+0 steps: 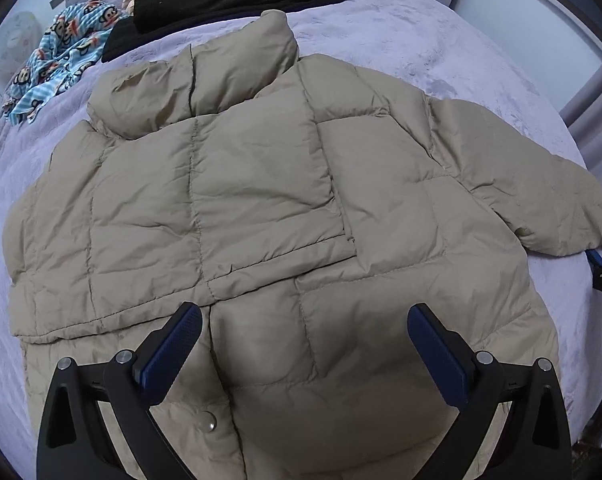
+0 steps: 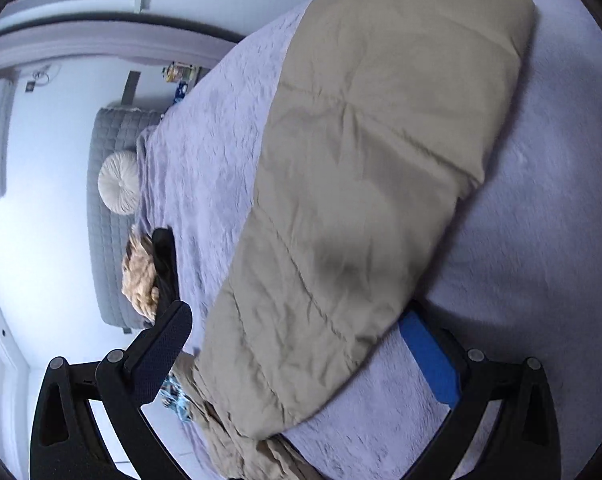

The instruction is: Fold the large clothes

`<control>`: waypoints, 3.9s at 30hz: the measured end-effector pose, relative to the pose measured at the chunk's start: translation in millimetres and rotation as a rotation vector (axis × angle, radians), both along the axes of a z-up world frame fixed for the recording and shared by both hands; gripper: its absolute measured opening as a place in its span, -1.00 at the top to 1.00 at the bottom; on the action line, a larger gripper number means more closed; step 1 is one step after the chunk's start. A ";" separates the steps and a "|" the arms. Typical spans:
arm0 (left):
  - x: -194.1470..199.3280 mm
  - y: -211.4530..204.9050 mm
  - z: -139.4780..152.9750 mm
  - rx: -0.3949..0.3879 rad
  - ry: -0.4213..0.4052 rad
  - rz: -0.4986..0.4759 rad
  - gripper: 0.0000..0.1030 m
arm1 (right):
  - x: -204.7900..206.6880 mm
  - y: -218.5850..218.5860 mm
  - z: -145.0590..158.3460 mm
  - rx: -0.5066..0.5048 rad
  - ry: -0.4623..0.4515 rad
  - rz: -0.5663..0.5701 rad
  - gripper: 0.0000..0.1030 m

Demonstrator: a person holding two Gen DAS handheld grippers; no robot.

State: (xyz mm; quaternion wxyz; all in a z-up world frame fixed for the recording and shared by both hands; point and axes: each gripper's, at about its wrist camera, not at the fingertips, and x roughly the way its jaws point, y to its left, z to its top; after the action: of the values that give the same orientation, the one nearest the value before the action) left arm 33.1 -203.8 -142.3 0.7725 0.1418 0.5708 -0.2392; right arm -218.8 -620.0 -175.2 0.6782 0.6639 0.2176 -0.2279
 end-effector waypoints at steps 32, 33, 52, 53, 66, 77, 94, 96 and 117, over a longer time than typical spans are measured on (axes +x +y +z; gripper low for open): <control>87.8 174.9 23.8 -0.078 -0.101 0.348 -1.00 | 326.4 272.4 123.5 -0.474 -0.132 0.949 0.87; 89.5 180.6 21.1 -0.078 -0.102 0.357 -1.00 | 324.5 292.9 107.2 -0.496 -0.089 0.991 0.87; 111.8 181.1 -18.4 -0.205 0.035 0.336 -1.00 | 272.9 281.1 57.9 -0.355 0.125 0.858 -0.46; 111.6 182.8 -20.5 -0.203 0.042 0.341 -1.00 | 268.8 268.9 58.5 -0.337 0.119 0.797 -0.46; 132.2 254.2 -3.1 -0.633 0.194 0.434 -1.00 | 341.5 388.4 84.8 -0.675 0.054 1.128 0.65; 148.6 239.4 -26.0 -0.815 0.379 0.381 -1.00 | 322.4 451.1 41.2 -0.623 0.163 1.403 -0.33; 142.7 189.4 4.2 -0.616 0.220 0.286 0.79 | 239.5 317.2 29.6 -0.658 0.380 1.209 -0.02; 140.3 207.0 2.9 -0.595 0.212 0.295 0.79 | 238.7 299.2 38.0 -0.728 0.415 1.157 -0.02; 136.1 253.3 17.5 -0.248 -0.013 0.361 0.49 | 195.3 260.7 60.0 -0.615 0.409 1.158 -0.05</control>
State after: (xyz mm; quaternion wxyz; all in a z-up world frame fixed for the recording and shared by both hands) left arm 169.2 49.4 -124.7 0.8181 -0.0571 0.5482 -0.1644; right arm -23.5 -359.3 -115.2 0.7937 0.1612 0.5866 -0.0008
